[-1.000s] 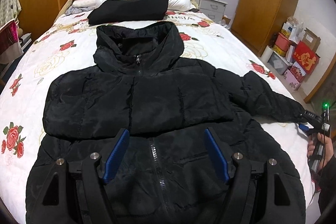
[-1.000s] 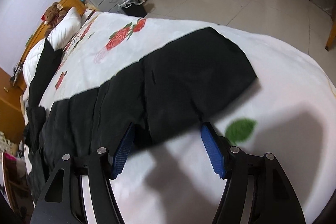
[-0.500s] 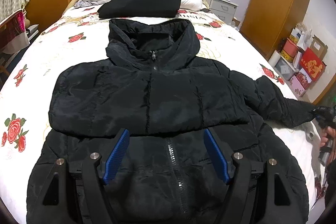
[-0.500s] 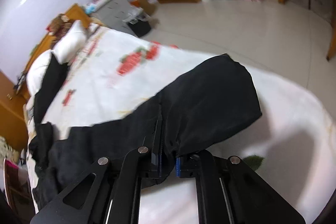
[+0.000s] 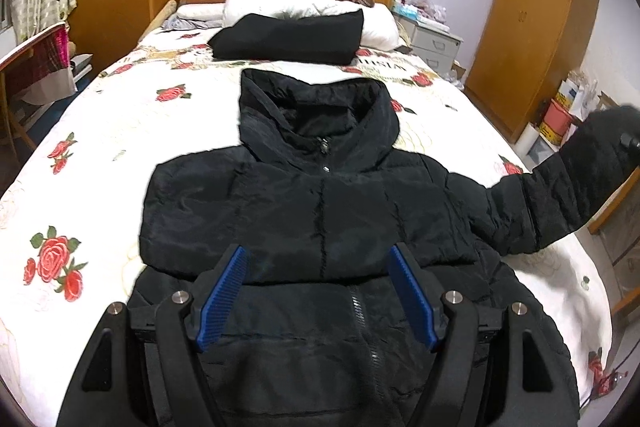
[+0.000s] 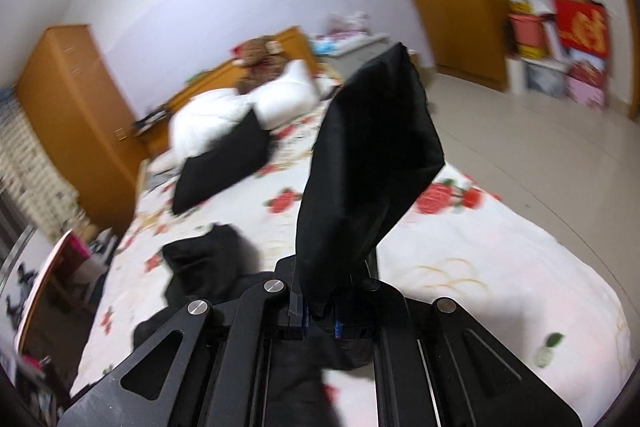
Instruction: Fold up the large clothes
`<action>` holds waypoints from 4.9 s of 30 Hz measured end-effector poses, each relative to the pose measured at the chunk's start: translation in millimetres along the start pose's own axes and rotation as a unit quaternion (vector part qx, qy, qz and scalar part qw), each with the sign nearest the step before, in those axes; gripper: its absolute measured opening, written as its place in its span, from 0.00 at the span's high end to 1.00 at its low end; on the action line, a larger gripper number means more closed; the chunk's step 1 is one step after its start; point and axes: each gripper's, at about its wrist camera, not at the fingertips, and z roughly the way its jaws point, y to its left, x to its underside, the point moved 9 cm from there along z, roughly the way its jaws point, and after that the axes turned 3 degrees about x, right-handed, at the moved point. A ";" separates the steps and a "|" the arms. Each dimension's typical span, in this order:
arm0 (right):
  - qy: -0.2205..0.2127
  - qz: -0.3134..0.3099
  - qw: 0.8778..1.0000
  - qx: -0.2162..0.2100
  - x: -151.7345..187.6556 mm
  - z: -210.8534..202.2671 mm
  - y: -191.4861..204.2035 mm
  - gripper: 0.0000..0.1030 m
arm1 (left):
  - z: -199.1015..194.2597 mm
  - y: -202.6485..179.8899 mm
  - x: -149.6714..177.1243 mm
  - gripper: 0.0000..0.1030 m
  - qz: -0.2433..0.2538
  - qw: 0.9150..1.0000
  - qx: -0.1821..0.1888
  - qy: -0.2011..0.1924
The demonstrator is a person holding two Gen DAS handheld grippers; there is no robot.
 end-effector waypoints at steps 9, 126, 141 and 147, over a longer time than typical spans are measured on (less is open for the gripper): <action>0.044 -0.081 0.993 -0.075 35.0 33.7 130.4 0.93 | -13.1 48.1 -2.0 0.28 -0.043 0.999 -0.008 -0.016; 0.192 -0.225 0.955 -0.029 182.5 174.9 143.7 0.73 | 107.7 63.4 -22.2 0.66 -0.005 0.998 0.013 0.053; 0.151 -0.242 0.958 -0.026 92.5 264.6 207.6 0.52 | 175.0 100.9 -159.3 0.43 0.001 1.000 -0.015 0.014; 0.156 -0.239 0.958 -0.005 72.8 325.8 217.7 0.52 | 240.3 117.0 -183.8 0.43 -0.009 0.999 -0.031 0.029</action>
